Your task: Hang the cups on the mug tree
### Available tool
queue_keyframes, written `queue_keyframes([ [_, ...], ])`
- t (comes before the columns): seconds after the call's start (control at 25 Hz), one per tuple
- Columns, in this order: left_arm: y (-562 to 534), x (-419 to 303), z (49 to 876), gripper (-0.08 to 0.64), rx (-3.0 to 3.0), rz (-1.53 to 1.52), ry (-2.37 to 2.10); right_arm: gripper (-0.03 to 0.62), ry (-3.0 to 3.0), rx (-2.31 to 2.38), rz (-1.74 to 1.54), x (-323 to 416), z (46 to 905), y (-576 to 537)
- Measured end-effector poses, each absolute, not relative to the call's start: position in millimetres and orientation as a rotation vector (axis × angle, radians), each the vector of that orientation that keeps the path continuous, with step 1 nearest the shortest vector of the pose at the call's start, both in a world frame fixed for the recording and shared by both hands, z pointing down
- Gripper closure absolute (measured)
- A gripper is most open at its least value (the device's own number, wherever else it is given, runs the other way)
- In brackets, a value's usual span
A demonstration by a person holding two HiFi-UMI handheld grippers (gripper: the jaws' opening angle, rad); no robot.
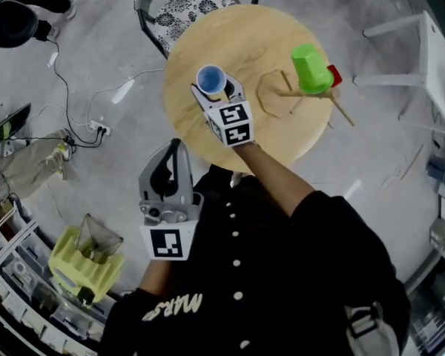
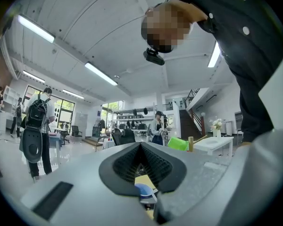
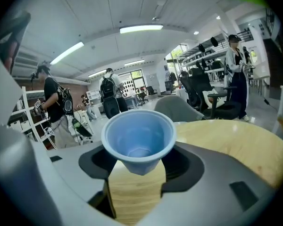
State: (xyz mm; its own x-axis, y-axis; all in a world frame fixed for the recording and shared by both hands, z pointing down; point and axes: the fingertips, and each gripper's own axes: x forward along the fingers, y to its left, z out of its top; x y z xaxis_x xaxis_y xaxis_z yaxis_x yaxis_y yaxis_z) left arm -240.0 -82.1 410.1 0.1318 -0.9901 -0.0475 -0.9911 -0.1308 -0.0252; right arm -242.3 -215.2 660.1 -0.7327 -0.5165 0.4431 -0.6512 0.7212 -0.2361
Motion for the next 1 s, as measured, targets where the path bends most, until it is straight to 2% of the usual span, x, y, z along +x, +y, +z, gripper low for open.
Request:
queue_keyframes([
  [0.6, -65.5, -149.9, 347.5, 0.566, -2.372, 0.138, 1.813, 0.305, -2.492, 0.999, 1.008, -114.0, 613.0, -152.5],
  [1.0, -63.1, -105.7, 335.1, 0.566, -2.444, 0.168, 1.685, 0.305, -2.446, 1.252, 1.042, -43.7, 580.3, -167.0],
])
